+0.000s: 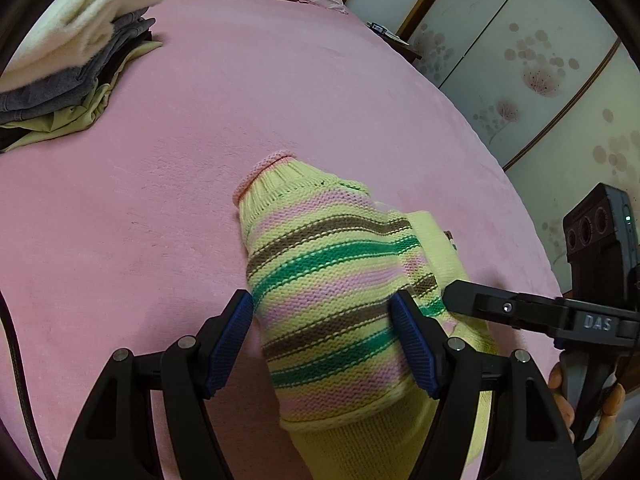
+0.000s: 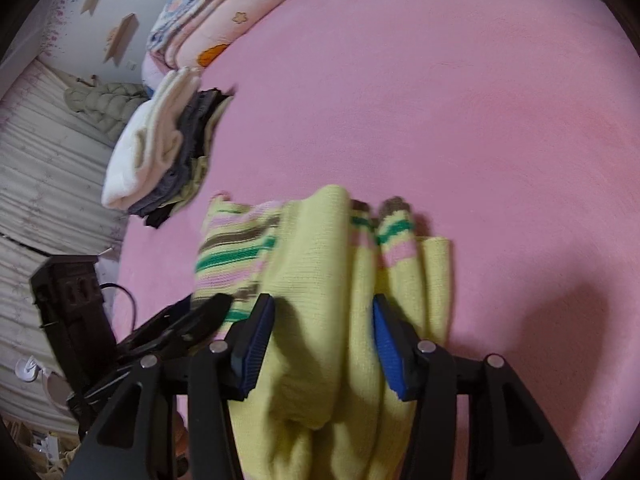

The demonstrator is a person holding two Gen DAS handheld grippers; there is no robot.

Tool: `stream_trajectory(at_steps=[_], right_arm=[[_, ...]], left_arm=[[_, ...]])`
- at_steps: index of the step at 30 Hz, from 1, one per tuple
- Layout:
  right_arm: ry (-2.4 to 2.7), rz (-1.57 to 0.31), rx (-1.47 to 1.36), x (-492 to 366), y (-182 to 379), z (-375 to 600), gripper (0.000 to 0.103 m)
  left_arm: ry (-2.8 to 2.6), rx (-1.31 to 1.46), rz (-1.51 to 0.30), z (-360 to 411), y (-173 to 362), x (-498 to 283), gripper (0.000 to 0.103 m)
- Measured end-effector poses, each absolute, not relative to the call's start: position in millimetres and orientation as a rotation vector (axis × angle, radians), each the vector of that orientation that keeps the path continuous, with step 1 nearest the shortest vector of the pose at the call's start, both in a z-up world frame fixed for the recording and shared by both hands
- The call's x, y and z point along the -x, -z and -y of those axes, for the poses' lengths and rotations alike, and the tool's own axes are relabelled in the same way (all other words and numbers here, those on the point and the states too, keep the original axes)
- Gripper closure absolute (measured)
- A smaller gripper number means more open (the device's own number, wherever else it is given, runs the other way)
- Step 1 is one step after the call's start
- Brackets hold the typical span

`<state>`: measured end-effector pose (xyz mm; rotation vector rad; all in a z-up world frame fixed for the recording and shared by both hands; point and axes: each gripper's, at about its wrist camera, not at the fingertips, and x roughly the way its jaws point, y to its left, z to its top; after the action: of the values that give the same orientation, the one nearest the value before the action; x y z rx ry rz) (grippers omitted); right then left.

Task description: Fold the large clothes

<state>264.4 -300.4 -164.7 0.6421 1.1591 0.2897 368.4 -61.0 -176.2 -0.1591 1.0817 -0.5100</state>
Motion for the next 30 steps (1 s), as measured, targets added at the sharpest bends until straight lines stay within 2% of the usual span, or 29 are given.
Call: stream_trajectory(at_steps=[4,6,7,8,11,15,17,20,24,27,29,30], right_arm=[[-0.3,-1.142,-0.599,-265.4,161.1,292.3,0.052],[-0.286,-1.13,-0.565,-264.3,161.3,290.0,0.062],[-0.285,-1.126,-0.555,-263.7,161.5,290.0,0.076],[-0.285,-1.115,-0.541,-261.6,159.8,289.5,0.085],[-0.262,-1.065,-0.501,-253.0,148.9,292.4,0.087],[-0.216,-0.947,-0.464,-229.7,124.5,303.9,0.088],[-0.198,-0.939,-0.465,-224.8,124.8,309.7,0.088],[-0.171,-1.008,-0.499,-225.7,151.3,315.8,0.087],[-0.149,-1.005,-0.539,-223.7,172.0,321.2,0.086],[-0.15,-1.005,-0.594,-221.9,171.3,326.6,0.078],[-0.126,-1.03,-0.595,-221.4,165.1,327.9,0.062],[-0.117,-1.034,-0.591,-220.5,161.9,327.3,0.061]], left_arm=[[0.504,0.164,-1.084,61.6,178.4,-366.7,0.033],[0.503,0.163,-1.089,61.2,177.9,-365.8,0.033],[0.501,0.159,-1.092,61.6,177.5,-365.5,0.033],[0.502,0.157,-1.093,61.4,176.6,-365.4,0.033],[0.512,0.147,-1.086,65.3,169.5,-363.0,0.033],[0.532,0.113,-1.051,73.7,163.2,-353.7,0.033],[0.513,0.062,-1.056,81.9,168.2,-351.3,0.037],[0.485,0.017,-1.074,90.8,179.0,-349.3,0.042],[0.467,-0.002,-1.056,91.3,183.1,-346.9,0.043],[0.476,0.016,-1.065,86.5,177.6,-346.4,0.042],[0.464,0.018,-1.068,82.2,169.2,-345.2,0.035],[0.454,0.01,-1.067,80.9,165.3,-344.8,0.028]])
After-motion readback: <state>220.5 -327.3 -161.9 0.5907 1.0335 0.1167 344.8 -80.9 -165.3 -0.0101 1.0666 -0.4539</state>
